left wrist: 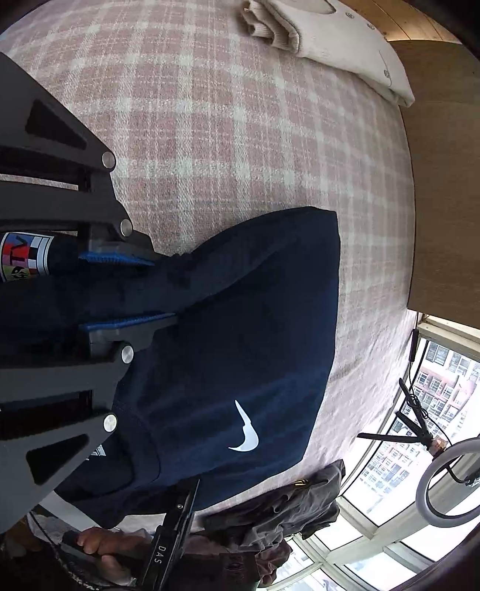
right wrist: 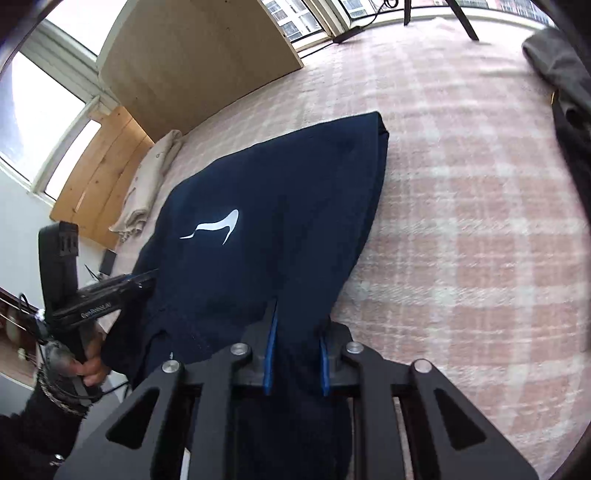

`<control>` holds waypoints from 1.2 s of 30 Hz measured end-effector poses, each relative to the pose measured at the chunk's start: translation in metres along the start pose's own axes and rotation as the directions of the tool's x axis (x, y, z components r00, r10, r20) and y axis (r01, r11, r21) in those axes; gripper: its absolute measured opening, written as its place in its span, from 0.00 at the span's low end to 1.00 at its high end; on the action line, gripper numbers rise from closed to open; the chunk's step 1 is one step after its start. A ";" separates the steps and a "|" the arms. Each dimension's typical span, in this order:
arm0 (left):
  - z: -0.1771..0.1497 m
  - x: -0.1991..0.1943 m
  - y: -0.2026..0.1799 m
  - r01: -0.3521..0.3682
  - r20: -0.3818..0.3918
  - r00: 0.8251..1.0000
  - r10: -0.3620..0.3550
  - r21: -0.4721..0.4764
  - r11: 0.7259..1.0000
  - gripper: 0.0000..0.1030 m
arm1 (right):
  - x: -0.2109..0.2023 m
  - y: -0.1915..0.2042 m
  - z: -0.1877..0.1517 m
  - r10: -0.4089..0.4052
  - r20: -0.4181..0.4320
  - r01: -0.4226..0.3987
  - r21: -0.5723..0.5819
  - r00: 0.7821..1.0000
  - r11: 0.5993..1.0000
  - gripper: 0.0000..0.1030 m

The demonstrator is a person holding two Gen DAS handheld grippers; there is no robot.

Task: Fold clothes
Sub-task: 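Lift the folded sweatshirt with both tools and carry it toward the headboard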

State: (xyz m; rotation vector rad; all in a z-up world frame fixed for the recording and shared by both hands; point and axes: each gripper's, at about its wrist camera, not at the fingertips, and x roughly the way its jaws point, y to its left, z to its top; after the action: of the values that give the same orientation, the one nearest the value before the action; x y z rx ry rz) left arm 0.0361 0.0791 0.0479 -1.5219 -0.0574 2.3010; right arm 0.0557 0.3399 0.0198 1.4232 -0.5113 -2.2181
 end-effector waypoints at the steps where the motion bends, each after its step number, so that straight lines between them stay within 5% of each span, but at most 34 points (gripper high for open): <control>1: 0.000 0.000 -0.002 -0.005 0.004 1.000 0.005 -0.007 1.000 0.16 | 0.001 0.002 0.000 0.008 0.006 -0.008 0.006 1.000 1.000 0.17; 5: 0.002 -0.009 -0.006 0.084 0.035 0.996 -0.082 -0.073 0.994 0.14 | 0.000 0.023 0.001 0.106 0.019 -0.106 0.007 0.994 0.994 0.15; 11: 0.005 -0.031 -0.031 0.206 0.074 0.976 -0.203 -0.048 0.977 0.14 | 0.007 0.069 0.008 0.249 0.027 -0.248 -0.007 0.968 0.969 0.15; 19: 0.019 -0.071 -0.029 0.192 0.137 0.973 -0.188 -0.012 0.981 0.14 | -0.002 0.123 0.023 0.305 0.053 -0.301 -0.063 0.951 0.951 0.15; 28: 0.053 -0.138 0.037 0.120 0.245 0.960 -0.134 0.070 0.990 0.14 | 0.010 0.228 0.063 0.320 0.103 -0.293 -0.213 0.942 0.932 0.15; 36: 0.088 -0.175 0.154 0.049 0.300 0.951 -0.066 0.065 0.997 0.14 | 0.083 0.343 0.103 0.306 0.123 -0.262 -0.284 0.944 0.922 0.15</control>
State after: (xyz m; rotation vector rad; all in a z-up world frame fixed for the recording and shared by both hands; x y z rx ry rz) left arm -0.0274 -0.1065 0.2010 -1.1135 -0.1149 2.4466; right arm -0.0095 0.0162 0.1811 0.9670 -0.4262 -2.0844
